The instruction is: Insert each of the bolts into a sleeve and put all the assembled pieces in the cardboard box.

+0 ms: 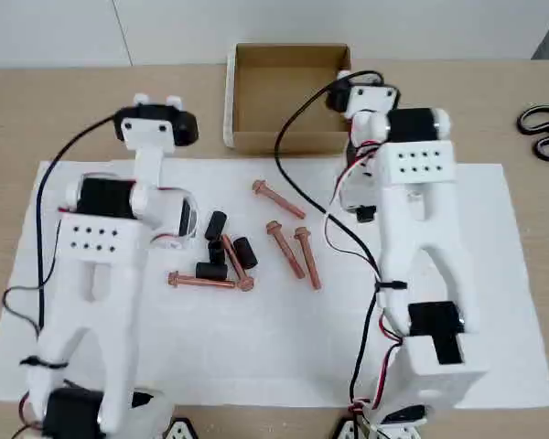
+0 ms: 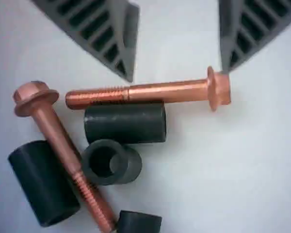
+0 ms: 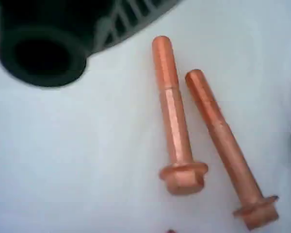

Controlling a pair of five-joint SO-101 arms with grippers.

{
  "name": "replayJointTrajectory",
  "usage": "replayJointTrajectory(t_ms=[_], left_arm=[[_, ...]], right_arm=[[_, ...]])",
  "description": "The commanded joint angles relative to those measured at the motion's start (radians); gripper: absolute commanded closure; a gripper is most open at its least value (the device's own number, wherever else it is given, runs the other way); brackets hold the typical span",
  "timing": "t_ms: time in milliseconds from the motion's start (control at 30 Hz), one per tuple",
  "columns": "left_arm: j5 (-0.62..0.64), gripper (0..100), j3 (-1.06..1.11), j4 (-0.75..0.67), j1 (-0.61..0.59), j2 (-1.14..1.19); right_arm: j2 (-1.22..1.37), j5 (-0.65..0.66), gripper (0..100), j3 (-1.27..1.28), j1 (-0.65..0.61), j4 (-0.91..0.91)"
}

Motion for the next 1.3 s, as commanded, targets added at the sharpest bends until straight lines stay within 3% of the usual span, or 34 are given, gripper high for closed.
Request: replayJointTrajectory(t_ms=[0,133,233,433,667,1067,1267], left_arm=[[0.057,89,-0.249,0.068,0.008,0.16],[0.118,89,-0.46,0.12,0.055,0.387],[0.133,89,-0.544,0.124,0.16,0.512],[0.169,89,-0.596,0.123,0.388,0.62],[0.19,89,-0.587,0.107,0.506,0.647],[0.428,89,-0.588,0.104,0.445,0.787],[0.631,89,-0.585,0.104,0.37,0.792]], right_arm=[[-0.099,0.008,99.5,-0.049,0.071,0.021],[-0.117,0.006,99.5,-0.048,0.15,0.021],[-0.119,0.006,99.5,-0.048,0.183,0.021],[-0.119,0.006,99.5,-0.02,0.196,0.021],[-0.119,0.006,99.5,-0.017,0.197,0.019],[-0.113,0.006,99.5,-0.017,0.197,0.016],[-0.111,0.005,99.5,-0.015,0.193,0.016]])
